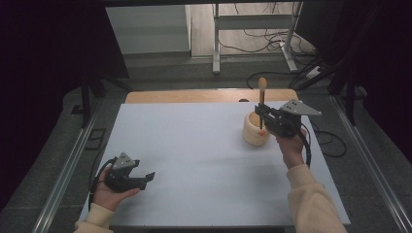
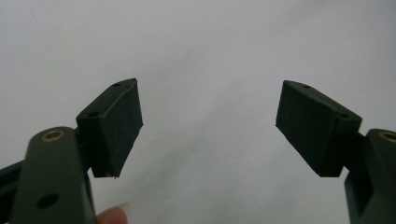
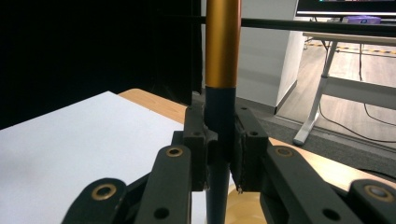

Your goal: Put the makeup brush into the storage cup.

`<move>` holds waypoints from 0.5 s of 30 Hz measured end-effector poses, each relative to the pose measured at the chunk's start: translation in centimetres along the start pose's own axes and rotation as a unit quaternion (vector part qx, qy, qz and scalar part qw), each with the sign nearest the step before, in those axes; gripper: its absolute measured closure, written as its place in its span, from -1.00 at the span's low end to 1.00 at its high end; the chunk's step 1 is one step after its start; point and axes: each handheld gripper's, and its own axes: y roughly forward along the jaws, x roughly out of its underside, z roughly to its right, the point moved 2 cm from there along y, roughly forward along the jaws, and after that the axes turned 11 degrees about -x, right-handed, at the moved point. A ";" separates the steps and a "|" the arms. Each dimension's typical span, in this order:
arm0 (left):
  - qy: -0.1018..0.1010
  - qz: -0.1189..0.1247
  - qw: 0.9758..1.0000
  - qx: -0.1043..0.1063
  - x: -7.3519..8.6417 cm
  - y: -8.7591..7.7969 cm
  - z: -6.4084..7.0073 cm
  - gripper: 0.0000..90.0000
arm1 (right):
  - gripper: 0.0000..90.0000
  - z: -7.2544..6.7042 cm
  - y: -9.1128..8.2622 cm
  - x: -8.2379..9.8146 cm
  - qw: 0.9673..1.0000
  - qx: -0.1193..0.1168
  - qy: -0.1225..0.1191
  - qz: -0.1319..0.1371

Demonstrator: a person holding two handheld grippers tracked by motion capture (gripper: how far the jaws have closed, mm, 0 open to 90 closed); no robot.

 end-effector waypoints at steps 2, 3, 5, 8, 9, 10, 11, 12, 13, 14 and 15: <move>0.002 -0.001 1.000 0.000 0.0 0.0 -0.1 -0.49 | 0.74 0.2 -0.1 0.0 1.000 0.001 0.000 -0.001; 0.003 0.000 1.000 0.000 0.0 0.0 -0.1 -0.49 | 0.74 0.3 -0.1 0.0 1.000 0.002 -0.001 0.000; 0.002 0.001 1.000 0.001 0.0 0.0 0.0 -0.49 | 0.74 0.6 -0.1 0.0 1.000 0.002 0.003 0.001; 0.000 0.002 1.000 0.000 0.0 0.0 0.0 -0.49 | 0.74 0.9 0.1 -0.2 1.000 0.003 0.007 0.005; 0.000 0.002 1.000 0.000 0.0 -0.1 0.0 -0.49 | 0.74 1.0 0.1 -0.2 1.000 0.003 0.006 0.004; 0.000 0.002 1.000 0.000 0.0 -0.1 0.0 -0.49 | 0.74 1.1 0.1 -0.2 1.000 0.004 0.007 0.005; 0.001 0.002 1.000 0.000 0.0 -0.1 0.0 -0.49 | 0.74 1.3 0.2 -0.2 1.000 0.005 0.006 0.007; 0.001 0.002 1.000 0.000 0.0 -0.1 0.0 -0.49 | 0.74 1.4 0.3 -0.2 1.000 0.007 0.007 0.009; 0.002 0.002 1.000 -0.001 0.0 -0.1 0.0 -0.49 | 0.74 1.5 0.4 -0.2 1.000 0.009 0.008 0.009; 0.001 0.002 1.000 -0.001 0.0 -0.1 0.0 -0.49 | 0.74 1.7 0.5 -0.1 1.000 0.010 0.009 0.007; 0.001 0.002 1.000 -0.001 0.0 -0.1 -0.1 -0.49 | 0.74 1.8 0.6 -0.1 1.000 0.011 0.010 0.008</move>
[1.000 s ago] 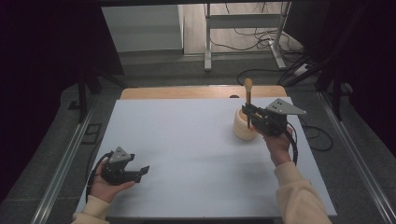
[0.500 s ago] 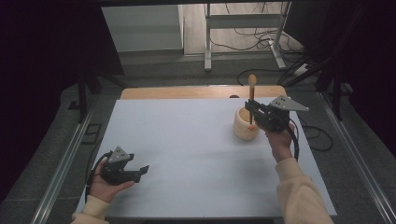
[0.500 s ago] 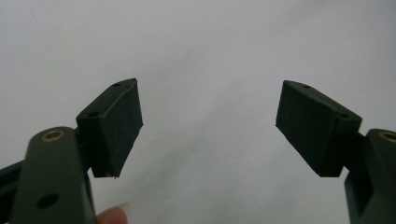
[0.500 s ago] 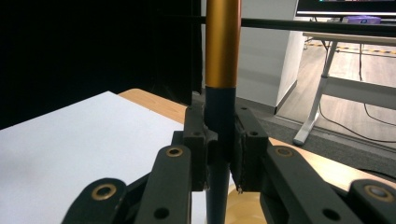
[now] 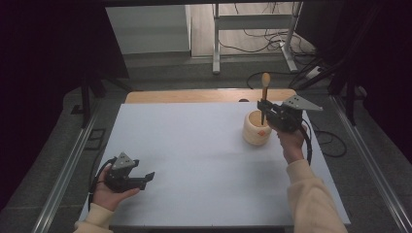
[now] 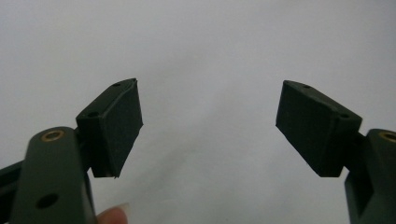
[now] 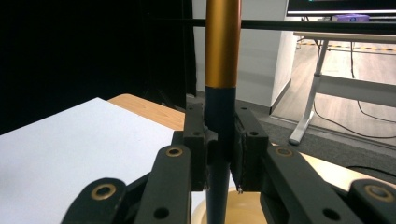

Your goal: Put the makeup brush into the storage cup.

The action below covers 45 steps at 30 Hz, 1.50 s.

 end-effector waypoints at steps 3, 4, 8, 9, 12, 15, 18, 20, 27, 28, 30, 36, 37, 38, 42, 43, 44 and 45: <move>0.000 0.000 1.000 0.000 0.0 0.0 -0.1 -0.49 | 0.74 0.5 0.2 0.2 1.000 0.003 0.005 -0.001; -0.001 0.000 1.000 -0.001 0.0 0.0 -0.1 -0.49 | 0.74 0.5 0.2 0.3 1.000 0.003 0.007 -0.001; -0.002 0.000 1.000 0.000 0.1 0.0 -0.1 -0.49 | 0.74 1.0 0.3 0.6 1.000 0.004 0.015 0.002; -0.002 0.000 1.000 0.000 0.1 0.0 -0.1 -0.49 | 0.74 1.2 0.4 0.6 1.000 0.004 0.016 0.003; 0.002 -0.001 1.000 0.000 0.1 0.0 -0.1 -0.49 | 0.74 1.4 0.5 0.7 1.000 0.006 0.017 0.003; -0.001 -0.001 1.000 0.000 0.1 0.0 -0.1 -0.49 | 0.74 1.7 0.7 0.8 1.000 0.007 0.019 0.002; -0.001 -0.001 1.000 0.000 0.1 0.0 -0.1 -0.49 | 0.74 2.0 1.0 0.9 1.000 0.007 0.021 0.001; 0.000 -0.001 1.000 0.000 0.1 0.0 -0.1 -0.49 | 0.74 2.1 1.1 1.0 1.000 0.009 0.022 0.000; -0.001 -0.001 1.000 0.000 0.1 0.0 -0.2 -0.49 | 0.74 2.9 1.7 1.7 0.999 0.014 0.030 -0.008; -0.001 -0.002 1.000 0.000 0.1 0.0 -0.2 -0.49 | 0.74 2.9 1.7 1.8 0.999 0.015 0.030 -0.009; -0.001 -0.002 1.000 0.000 0.1 0.0 -0.2 -0.49 | 0.74 3.1 1.9 1.9 0.999 0.014 0.032 -0.011; -0.002 -0.001 1.000 0.000 0.1 0.0 -0.3 -0.49 | 0.74 3.3 2.5 2.4 0.999 0.017 0.034 -0.018; 0.000 -0.001 1.000 0.000 0.1 0.0 -0.3 -0.49 | 0.74 3.3 2.6 2.6 0.999 0.018 0.034 -0.021; 0.000 0.000 1.000 0.000 0.1 0.0 -0.3 -0.49 | 0.74 3.4 2.7 2.6 0.999 0.019 0.035 -0.023; -0.002 -0.001 1.000 0.000 0.1 0.0 -0.3 -0.49 | 0.74 3.5 2.9 3.0 0.999 0.022 0.036 -0.030; -0.002 -0.002 1.000 0.000 0.1 0.0 -0.3 -0.49 | 0.74 3.6 2.9 3.0 0.999 0.022 0.037 -0.032; -0.002 -0.001 1.000 0.001 0.1 0.1 -0.2 -0.49 | 0.74 3.6 2.9 3.1 0.999 0.024 0.038 -0.031; -0.001 -0.002 1.000 0.001 0.1 0.1 -0.2 -0.49 | 0.74 3.6 2.8 3.1 0.998 0.024 0.039 -0.032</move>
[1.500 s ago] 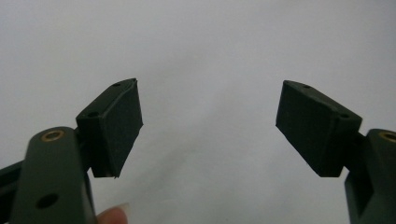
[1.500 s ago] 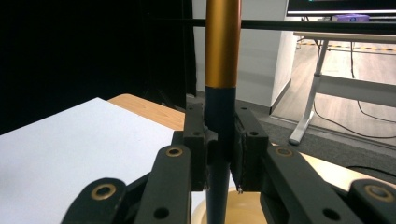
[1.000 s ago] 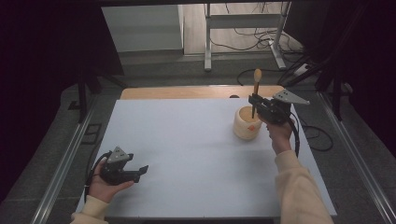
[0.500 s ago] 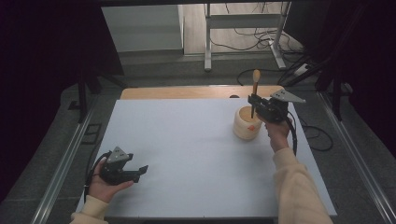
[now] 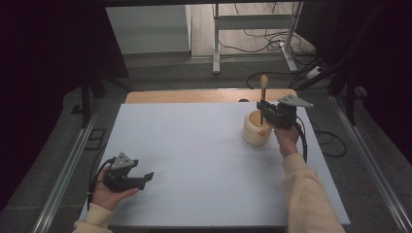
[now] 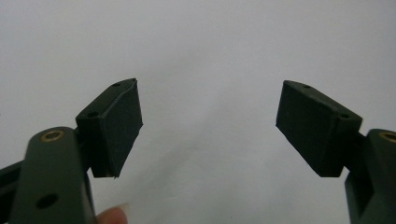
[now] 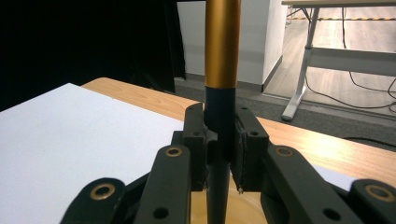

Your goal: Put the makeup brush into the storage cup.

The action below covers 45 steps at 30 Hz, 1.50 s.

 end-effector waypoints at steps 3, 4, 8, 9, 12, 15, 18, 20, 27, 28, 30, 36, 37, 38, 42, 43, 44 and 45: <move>0.003 0.000 1.000 0.000 0.0 0.0 0.1 -0.49 | 0.73 0.1 0.0 0.1 1.000 0.002 0.000 -0.002; 0.003 0.000 1.000 0.001 0.0 0.0 0.1 -0.49 | 0.73 0.2 0.1 0.2 1.000 0.003 0.003 -0.002; 0.003 0.000 1.000 0.001 0.0 0.1 0.1 -0.49 | 0.73 0.3 0.3 0.4 1.000 0.003 0.003 -0.006; 0.003 -0.001 1.000 0.001 0.0 0.1 0.0 -0.49 | 0.73 0.3 0.3 0.5 1.000 0.004 0.003 -0.006; 0.003 -0.001 1.000 0.001 0.0 0.1 0.0 -0.49 | 0.73 0.3 0.6 0.8 1.000 0.008 0.001 -0.003; 0.006 0.000 1.000 0.001 0.0 0.0 0.0 -0.49 | 0.73 0.4 0.8 1.2 1.000 0.010 0.000 -0.009; 0.003 -0.001 1.000 0.001 0.0 0.0 0.0 -0.49 | 0.73 0.3 1.0 1.5 1.000 0.013 -0.004 -0.014; 0.001 -0.001 1.000 0.001 0.0 0.0 0.0 -0.49 | 0.73 0.3 1.1 1.6 1.000 0.014 -0.005 -0.018; 0.003 -0.001 1.000 0.002 0.0 0.1 0.0 -0.49 | 0.73 0.2 1.4 2.2 1.000 0.015 -0.008 -0.027; 0.003 -0.001 1.000 0.002 0.0 0.1 0.0 -0.49 | 0.71 0.2 1.5 2.2 1.000 0.013 -0.008 -0.027; 0.003 -0.001 1.000 0.002 0.0 0.1 0.0 -0.49 | 0.46 0.1 1.5 2.2 1.000 0.006 -0.007 -0.028; 0.002 -0.001 1.000 0.001 0.0 0.0 0.0 -0.49 | -0.23 -0.4 1.3 1.7 0.999 0.033 -0.009 -0.018; 0.002 -0.001 1.000 0.001 0.0 0.0 0.0 -0.49 | -0.27 -0.4 1.1 1.6 0.999 0.034 -0.006 -0.013; 0.001 -0.001 1.000 0.001 0.0 0.0 0.0 -0.49 | -0.31 -0.4 1.0 1.5 0.999 0.035 -0.004 -0.009; 0.001 0.000 1.000 0.000 0.0 0.0 0.0 -0.49 | -0.48 -0.3 0.4 1.2 0.999 0.035 0.007 -0.007; 0.001 0.000 1.000 0.000 0.0 0.0 0.0 -0.49 | -0.51 -0.2 0.3 1.2 0.999 0.037 0.009 -0.007; 0.001 0.000 1.000 0.000 0.0 0.0 0.0 -0.49 | -0.53 -0.2 0.2 1.2 0.999 0.033 0.011 -0.008; 0.001 0.000 1.000 0.000 0.0 0.0 -0.1 -0.49 | -0.54 -0.1 0.2 1.2 0.999 0.033 0.012 -0.008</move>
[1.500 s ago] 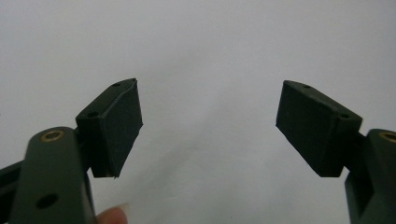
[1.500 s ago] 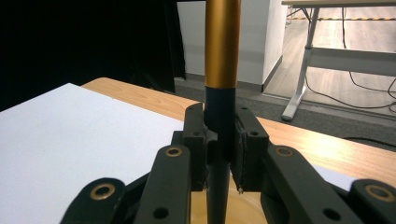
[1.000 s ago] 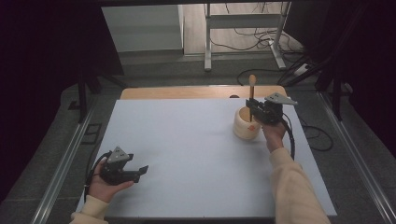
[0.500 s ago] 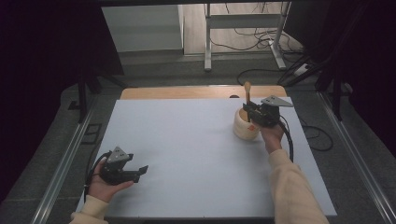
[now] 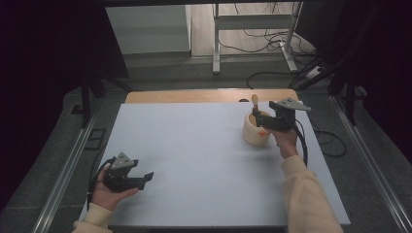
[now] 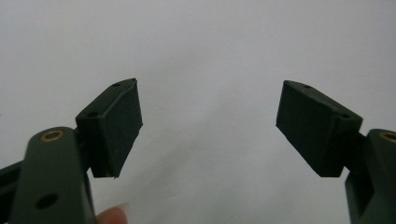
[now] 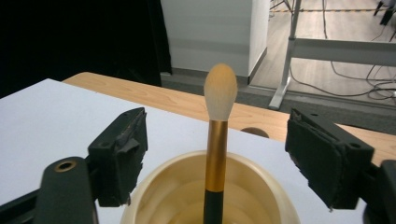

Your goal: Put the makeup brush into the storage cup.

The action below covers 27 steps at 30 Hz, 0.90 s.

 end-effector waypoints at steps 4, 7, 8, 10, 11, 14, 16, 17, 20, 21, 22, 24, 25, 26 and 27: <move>0.001 -0.001 1.000 0.001 0.0 0.0 0.0 -0.49 | -0.63 0.1 -0.2 -0.1 1.000 -0.011 0.004 -0.009; 0.001 0.000 1.000 0.000 0.0 0.0 0.0 -0.49 | -0.66 -0.1 -0.3 -0.1 1.000 -0.019 0.004 -0.020; 0.000 0.000 1.000 0.000 0.0 0.0 0.0 -0.49 | -0.67 -0.1 -0.3 0.0 1.000 -0.021 0.003 -0.023; 0.000 0.000 1.000 0.000 0.0 0.0 0.0 -0.49 | -0.69 -0.3 -0.3 -0.1 0.999 -0.026 0.000 -0.028; 0.000 0.000 1.000 0.000 0.0 0.0 0.0 -0.49 | -0.70 -0.4 -0.3 -0.1 0.999 -0.026 -0.001 -0.030; 0.001 0.000 1.000 0.000 0.0 0.0 0.0 -0.49 | -0.73 -0.7 -0.5 -0.2 0.999 -0.029 -0.005 -0.037; 0.001 0.000 1.000 0.000 0.0 0.0 -0.1 -0.49 | -0.74 -1.0 -0.6 -0.3 0.999 -0.030 -0.007 -0.041; 0.001 -0.001 1.000 -0.001 0.0 0.0 -0.1 -0.49 | -0.75 -1.1 -0.7 -0.4 0.998 -0.032 -0.006 -0.045; 0.001 0.000 1.000 -0.001 -0.1 0.0 -0.1 -0.50 | -0.76 -1.6 -1.1 -0.5 0.998 -0.032 -0.012 -0.051; 0.001 0.000 1.000 -0.002 -0.1 0.0 -0.1 -0.50 | -0.77 -1.7 -1.2 -0.5 0.998 -0.033 -0.012 -0.052; 0.001 0.000 1.000 -0.002 -0.1 0.0 -0.1 -0.50 | -0.77 -1.8 -1.4 -0.5 0.998 -0.034 -0.012 -0.052; 0.001 0.000 1.000 -0.002 -0.1 0.0 -0.1 -0.50 | -0.78 -2.0 -1.8 -0.6 0.998 -0.036 -0.015 -0.056; 0.001 0.000 1.000 -0.002 -0.1 0.0 -0.1 -0.50 | -0.78 -2.1 -2.0 -0.6 0.997 -0.037 -0.016 -0.058; 0.001 0.000 1.000 -0.002 -0.1 0.0 -0.1 -0.50 | -0.78 -2.2 -2.1 -0.5 0.997 -0.037 -0.016 -0.059; 0.001 0.000 1.000 -0.002 -0.1 0.0 -0.1 -0.50 | -0.78 -2.3 -2.4 -0.5 0.997 -0.037 -0.018 -0.061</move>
